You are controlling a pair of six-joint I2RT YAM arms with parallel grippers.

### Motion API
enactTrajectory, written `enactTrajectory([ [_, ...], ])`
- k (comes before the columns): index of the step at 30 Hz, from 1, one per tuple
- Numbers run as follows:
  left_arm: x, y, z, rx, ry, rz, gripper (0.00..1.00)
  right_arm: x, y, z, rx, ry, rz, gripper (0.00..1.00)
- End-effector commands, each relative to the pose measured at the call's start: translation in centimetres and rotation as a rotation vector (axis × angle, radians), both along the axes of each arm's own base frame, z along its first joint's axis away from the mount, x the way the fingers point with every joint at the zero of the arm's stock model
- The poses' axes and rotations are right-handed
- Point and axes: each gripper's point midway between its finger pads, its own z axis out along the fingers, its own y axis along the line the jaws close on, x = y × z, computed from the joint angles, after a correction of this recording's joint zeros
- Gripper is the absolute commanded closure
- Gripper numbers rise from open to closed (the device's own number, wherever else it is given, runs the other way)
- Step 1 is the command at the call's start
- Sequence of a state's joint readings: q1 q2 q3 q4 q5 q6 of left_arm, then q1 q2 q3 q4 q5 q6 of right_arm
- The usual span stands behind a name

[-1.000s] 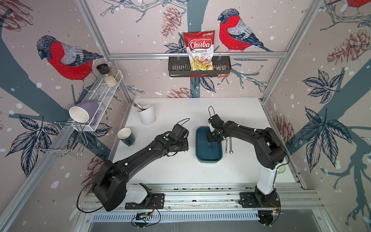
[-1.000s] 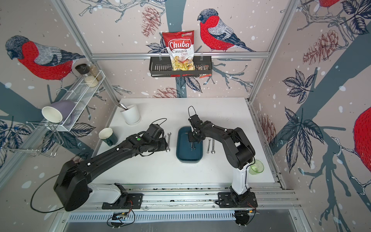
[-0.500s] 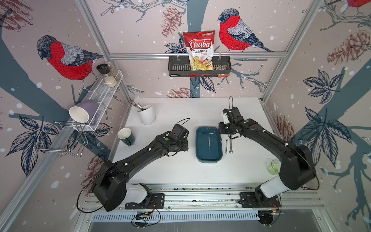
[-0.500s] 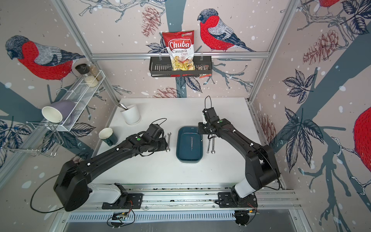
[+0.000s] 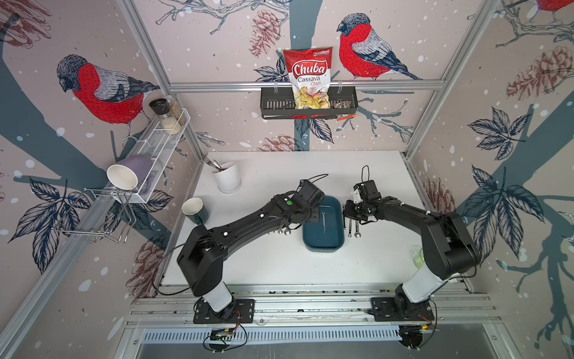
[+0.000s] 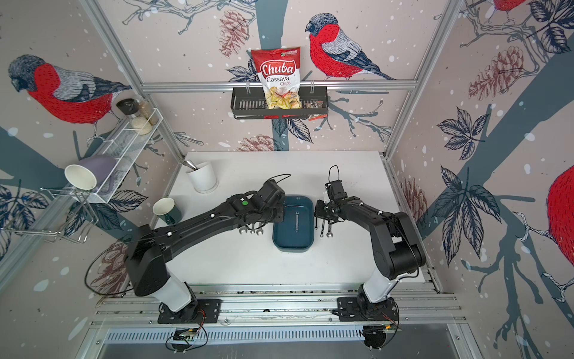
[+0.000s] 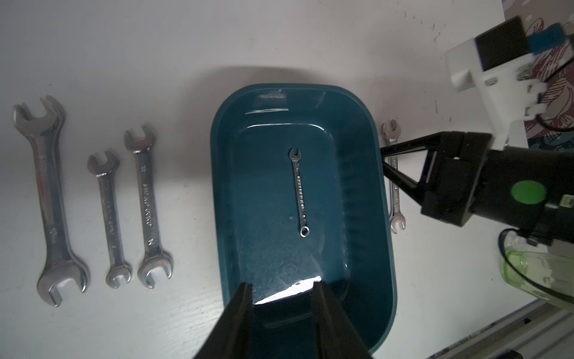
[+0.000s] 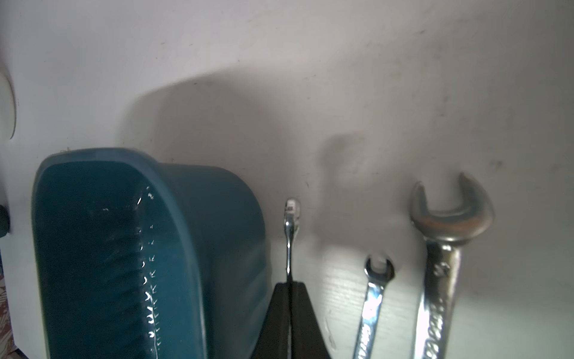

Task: Take out the wrench from the storage box
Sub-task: Place the wrench at the center of the board, then pick up the wrench from the storage box.

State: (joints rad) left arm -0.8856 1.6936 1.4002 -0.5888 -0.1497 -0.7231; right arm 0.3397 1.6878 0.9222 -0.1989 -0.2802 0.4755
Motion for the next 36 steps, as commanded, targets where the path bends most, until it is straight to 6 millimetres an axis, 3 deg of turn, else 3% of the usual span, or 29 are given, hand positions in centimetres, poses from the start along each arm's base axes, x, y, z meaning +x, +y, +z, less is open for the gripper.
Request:
enactTrajectory([
  [1, 1.0, -1.0, -1.0, 0.089, -0.023, -0.008, 0.64, 1.1, 1.0, -0.3, 0.059, -0.026, -0.013, 1.00],
  [9, 2.8, -3.3, -5.8, 0.181, 0.030, -0.007, 0.65, 0.5, 0.7, -2.2, 0.053, 0.014, -0.033, 0.97],
  [15, 3.6, -4.4, -8.7, 0.237, 0.056, -0.005, 0.63, 0.0, 0.4, -2.4, 0.036, 0.023, -0.039, 0.74],
  [26, 4.3, -4.6, -13.1, 0.339, 0.098, 0.017, 0.63, 0.0, -0.7, 2.1, 0.012, -0.054, -0.064, 0.56],
  [36, 2.7, -3.8, -15.4, 0.430, 0.136, -0.006, 0.66, -0.3, -2.4, 5.5, 0.009, -0.106, -0.098, 0.51],
])
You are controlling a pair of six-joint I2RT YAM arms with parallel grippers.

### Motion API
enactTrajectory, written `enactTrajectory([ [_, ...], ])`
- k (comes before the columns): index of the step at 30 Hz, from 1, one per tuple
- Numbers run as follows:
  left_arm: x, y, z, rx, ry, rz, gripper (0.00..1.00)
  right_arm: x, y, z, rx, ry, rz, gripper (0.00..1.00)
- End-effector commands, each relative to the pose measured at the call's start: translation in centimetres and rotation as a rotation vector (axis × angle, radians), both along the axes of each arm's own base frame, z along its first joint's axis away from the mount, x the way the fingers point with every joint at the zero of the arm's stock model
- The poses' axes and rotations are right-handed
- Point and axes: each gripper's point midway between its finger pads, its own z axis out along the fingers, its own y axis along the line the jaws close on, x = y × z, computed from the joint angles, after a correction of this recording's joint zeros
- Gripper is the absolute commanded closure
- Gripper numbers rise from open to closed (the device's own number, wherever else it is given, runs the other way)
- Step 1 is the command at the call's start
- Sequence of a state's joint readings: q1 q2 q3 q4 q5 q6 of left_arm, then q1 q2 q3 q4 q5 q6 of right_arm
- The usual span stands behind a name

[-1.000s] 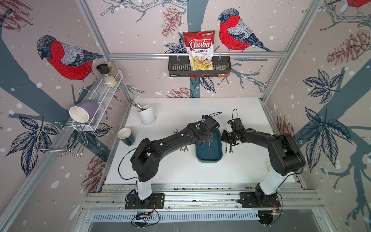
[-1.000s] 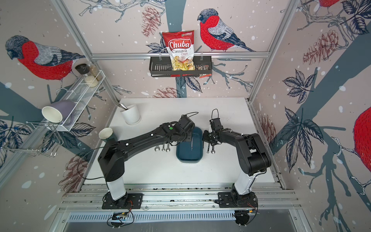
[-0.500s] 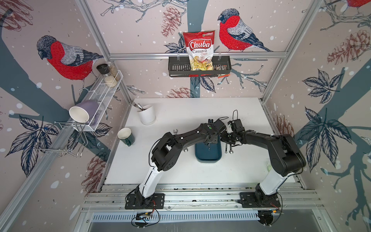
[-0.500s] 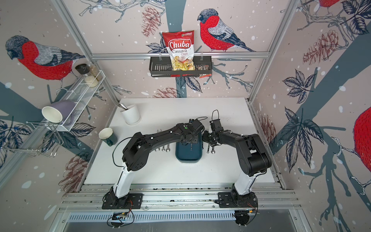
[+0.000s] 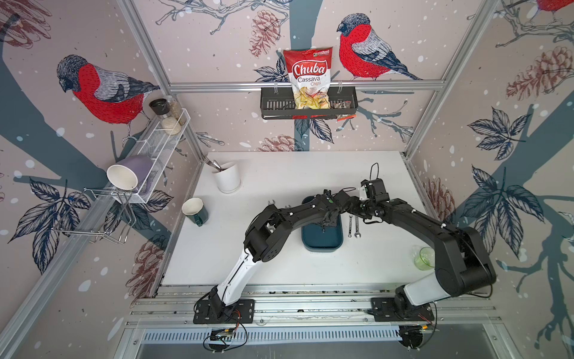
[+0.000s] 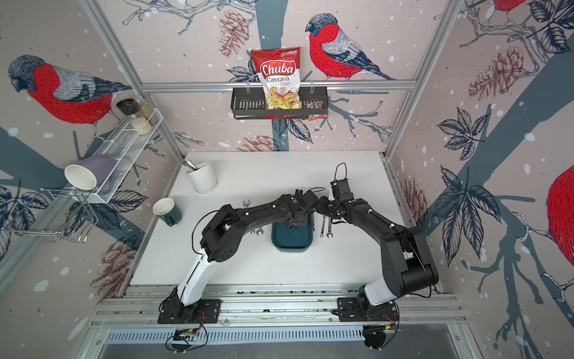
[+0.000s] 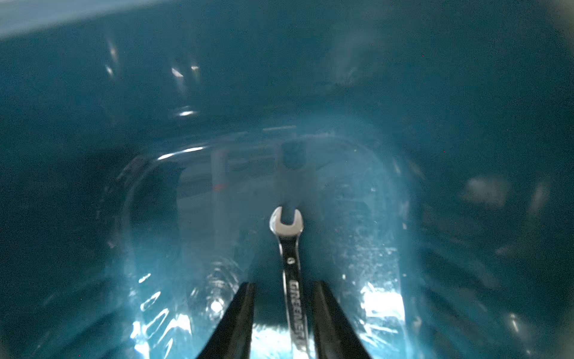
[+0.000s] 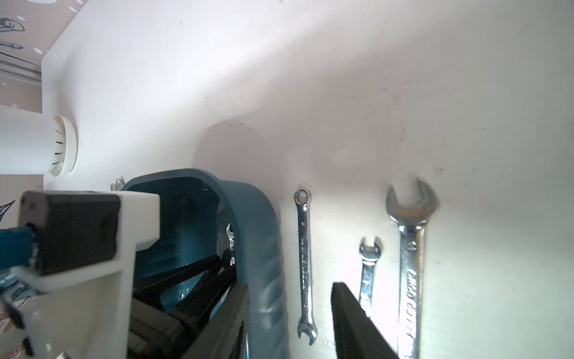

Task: Take out the wrench from the storage box
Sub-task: Pick up the wrench from the storage box.

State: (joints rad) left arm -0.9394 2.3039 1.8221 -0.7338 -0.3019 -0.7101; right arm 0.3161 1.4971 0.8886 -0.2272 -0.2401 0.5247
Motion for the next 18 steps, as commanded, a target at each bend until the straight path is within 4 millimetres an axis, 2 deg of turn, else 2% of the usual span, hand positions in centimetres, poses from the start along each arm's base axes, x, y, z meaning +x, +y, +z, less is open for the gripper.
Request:
enactTrajectory([
  [1, -1.4, 1.4, -1.6, 0.088, 0.052, -0.005, 0.68, -0.4, -0.9, 0.4, -0.021, 0.005, -0.016, 0.51],
  [3, -1.8, 1.6, -2.3, 0.112, 0.066, -0.005, 0.71, -0.4, -1.1, 0.8, -0.019, -0.001, -0.021, 0.50],
  [6, -2.2, 1.7, -3.0, 0.124, 0.087, -0.009, 0.82, -0.5, -1.4, 1.1, -0.017, -0.005, -0.024, 0.49],
  [9, -2.2, 1.7, -3.1, 0.121, 0.087, -0.010, 0.88, -0.6, -1.6, 1.0, -0.016, 0.000, -0.026, 0.49],
  [12, -1.9, 1.3, -2.1, 0.096, 0.068, -0.012, 0.93, -0.7, -1.6, 0.9, -0.017, 0.002, -0.023, 0.49],
  [18, -1.0, 0.8, 1.0, 0.058, 0.015, -0.013, 0.95, -0.8, -1.8, 1.0, -0.015, -0.001, -0.023, 0.49],
])
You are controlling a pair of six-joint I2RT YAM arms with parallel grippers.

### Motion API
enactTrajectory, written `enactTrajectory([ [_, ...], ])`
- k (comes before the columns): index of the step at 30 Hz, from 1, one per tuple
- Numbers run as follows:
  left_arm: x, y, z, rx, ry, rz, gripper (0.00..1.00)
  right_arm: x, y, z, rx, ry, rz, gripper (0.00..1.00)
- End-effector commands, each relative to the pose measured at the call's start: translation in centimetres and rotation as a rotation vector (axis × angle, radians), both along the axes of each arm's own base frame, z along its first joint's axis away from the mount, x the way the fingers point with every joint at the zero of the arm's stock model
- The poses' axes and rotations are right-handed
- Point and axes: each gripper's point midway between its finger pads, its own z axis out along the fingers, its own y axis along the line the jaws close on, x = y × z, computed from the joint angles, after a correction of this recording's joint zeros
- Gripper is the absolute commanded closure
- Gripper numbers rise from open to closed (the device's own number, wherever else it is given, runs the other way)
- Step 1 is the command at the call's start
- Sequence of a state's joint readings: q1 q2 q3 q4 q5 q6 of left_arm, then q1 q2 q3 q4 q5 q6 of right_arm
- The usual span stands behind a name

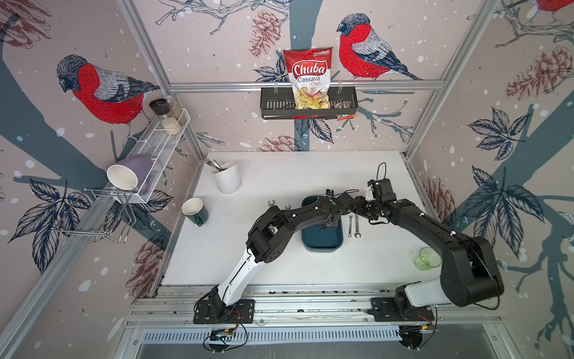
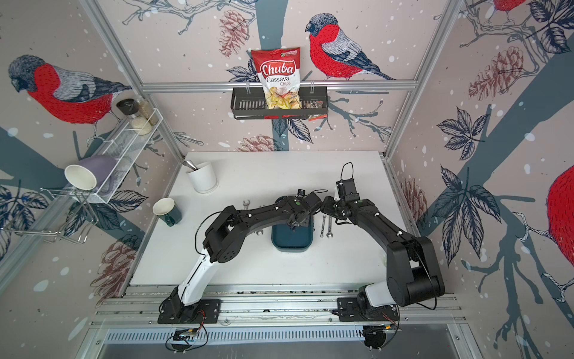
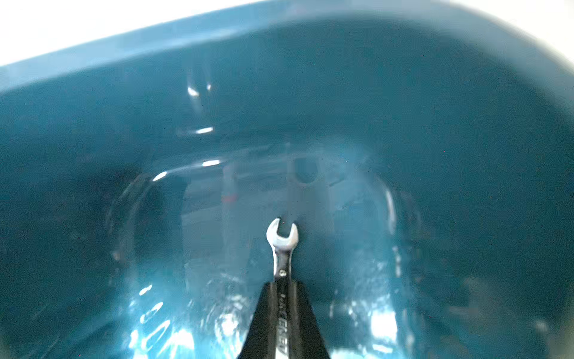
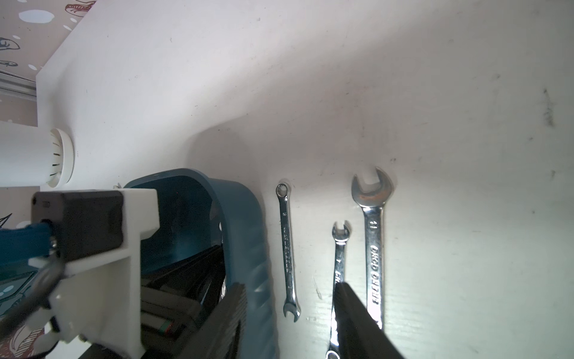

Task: Take out the wrench from the storage box
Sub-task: Pick up the wrench from the storage box, then place the wrench at the center of the board.

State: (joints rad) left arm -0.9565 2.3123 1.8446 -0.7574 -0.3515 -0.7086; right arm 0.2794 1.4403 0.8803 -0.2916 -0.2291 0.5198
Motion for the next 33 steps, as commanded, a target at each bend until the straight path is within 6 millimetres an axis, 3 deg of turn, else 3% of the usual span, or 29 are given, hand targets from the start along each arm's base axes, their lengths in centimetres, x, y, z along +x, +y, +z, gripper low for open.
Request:
enactTrajectory([
  [1, -0.9, 0.8, 1.0, 0.017, 0.043, -0.005, 0.96, -0.1, -0.1, 0.3, 0.002, -0.012, 0.014, 0.49],
  [13, 0.3, 1.5, 5.2, -0.034, -0.009, 0.007, 1.00, -0.3, -0.7, 0.6, 0.016, -0.019, 0.008, 0.49],
  [19, 1.0, 3.1, 7.6, -0.040, -0.036, 0.034, 1.00, -0.4, -0.9, 0.5, 0.016, -0.019, 0.008, 0.49],
  [24, 1.8, 5.5, 11.0, -0.063, -0.085, 0.077, 1.00, -0.4, -0.8, 0.4, 0.020, -0.017, 0.009, 0.48],
  [28, 2.5, 8.8, 13.0, -0.067, -0.123, 0.130, 1.00, -0.4, -0.8, 0.5, 0.022, -0.017, 0.008, 0.48],
  [33, 3.2, 13.2, 11.3, -0.055, -0.111, 0.198, 1.00, -0.5, -0.8, 0.7, 0.027, -0.019, 0.008, 0.48],
])
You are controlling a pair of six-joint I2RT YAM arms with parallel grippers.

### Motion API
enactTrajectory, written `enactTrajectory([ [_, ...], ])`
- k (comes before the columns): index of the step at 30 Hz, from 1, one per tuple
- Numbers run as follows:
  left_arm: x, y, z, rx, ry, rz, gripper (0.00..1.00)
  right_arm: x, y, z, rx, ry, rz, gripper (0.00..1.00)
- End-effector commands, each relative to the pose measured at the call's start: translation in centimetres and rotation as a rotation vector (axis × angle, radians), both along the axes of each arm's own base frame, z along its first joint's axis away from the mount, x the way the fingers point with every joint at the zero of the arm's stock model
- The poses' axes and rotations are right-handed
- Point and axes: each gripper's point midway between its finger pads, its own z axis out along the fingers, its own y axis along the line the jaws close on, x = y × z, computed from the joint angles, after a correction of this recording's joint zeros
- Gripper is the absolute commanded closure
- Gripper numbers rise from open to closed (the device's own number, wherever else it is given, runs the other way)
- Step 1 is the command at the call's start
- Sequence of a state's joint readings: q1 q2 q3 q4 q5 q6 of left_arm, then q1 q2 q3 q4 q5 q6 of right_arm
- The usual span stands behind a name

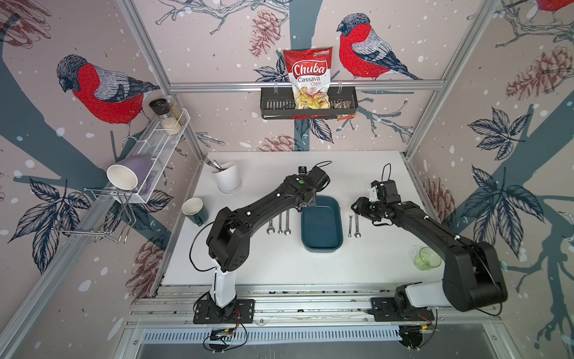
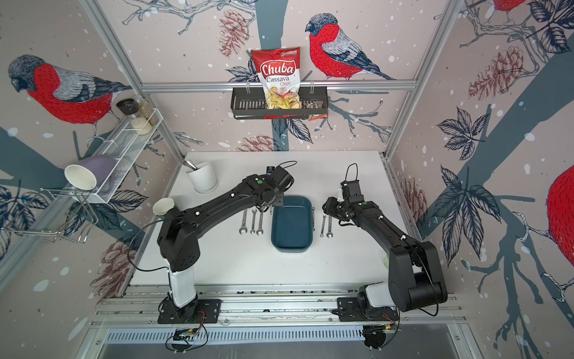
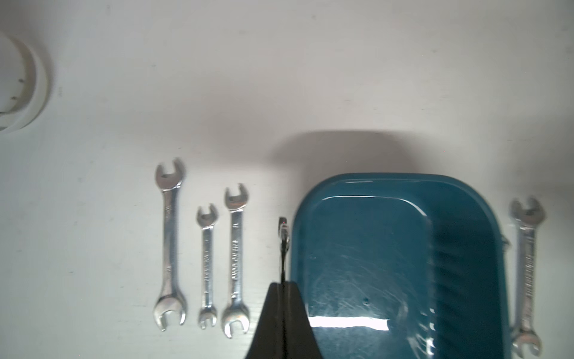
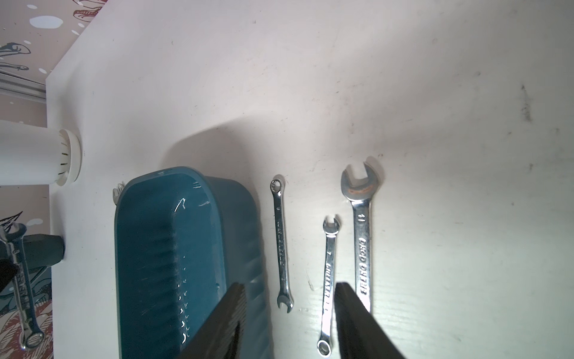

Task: Take out the wrench from the storage box
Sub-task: Place the wrench at the center of the board.

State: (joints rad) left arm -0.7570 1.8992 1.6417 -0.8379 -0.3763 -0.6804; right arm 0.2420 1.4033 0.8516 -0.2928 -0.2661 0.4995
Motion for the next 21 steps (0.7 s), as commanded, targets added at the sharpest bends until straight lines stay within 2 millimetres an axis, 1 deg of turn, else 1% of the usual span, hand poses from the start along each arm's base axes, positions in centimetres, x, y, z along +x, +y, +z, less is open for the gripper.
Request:
enactTrajectory([
  [1, 0.3, 2.0, -1.4, 0.014, 0.000, 0.023, 1.00, 0.0, 0.1, 0.6, 0.007, -0.017, 0.008, 0.48],
  [4, 0.2, 2.3, -4.2, -0.006, 0.037, 0.022, 1.00, 0.0, 0.1, 1.1, 0.008, -0.025, 0.007, 0.48],
  [10, -0.1, 0.8, -9.3, -0.041, 0.113, -0.011, 1.00, -0.2, -0.4, 2.3, -0.002, -0.055, -0.005, 0.48],
  [13, -0.2, 0.3, -10.9, -0.055, 0.136, -0.022, 1.00, -0.2, -1.0, 2.8, -0.018, -0.083, -0.011, 0.48],
  [15, -0.2, 0.3, -11.4, -0.058, 0.139, -0.021, 1.00, -0.2, -1.5, 3.2, -0.034, -0.111, -0.017, 0.48],
  [16, -0.2, 0.2, -11.5, -0.057, 0.139, -0.026, 0.97, -0.2, -1.8, 3.4, -0.045, -0.129, -0.019, 0.47],
  [17, -0.2, 0.2, -11.5, -0.058, 0.135, -0.031, 0.94, -0.2, -2.1, 3.5, -0.057, -0.143, -0.021, 0.46],
  [18, -0.1, 0.2, -11.3, -0.059, 0.130, -0.032, 0.88, -0.1, -2.5, 4.3, -0.069, -0.186, -0.023, 0.45],
  [19, 0.0, 0.4, -10.9, -0.053, 0.120, -0.030, 0.81, -0.1, -2.9, 4.7, -0.090, -0.220, -0.029, 0.40],
  [21, 0.2, 1.0, -9.6, -0.034, 0.088, -0.018, 0.71, 0.0, -4.0, 5.5, -0.133, -0.283, -0.051, 0.36],
])
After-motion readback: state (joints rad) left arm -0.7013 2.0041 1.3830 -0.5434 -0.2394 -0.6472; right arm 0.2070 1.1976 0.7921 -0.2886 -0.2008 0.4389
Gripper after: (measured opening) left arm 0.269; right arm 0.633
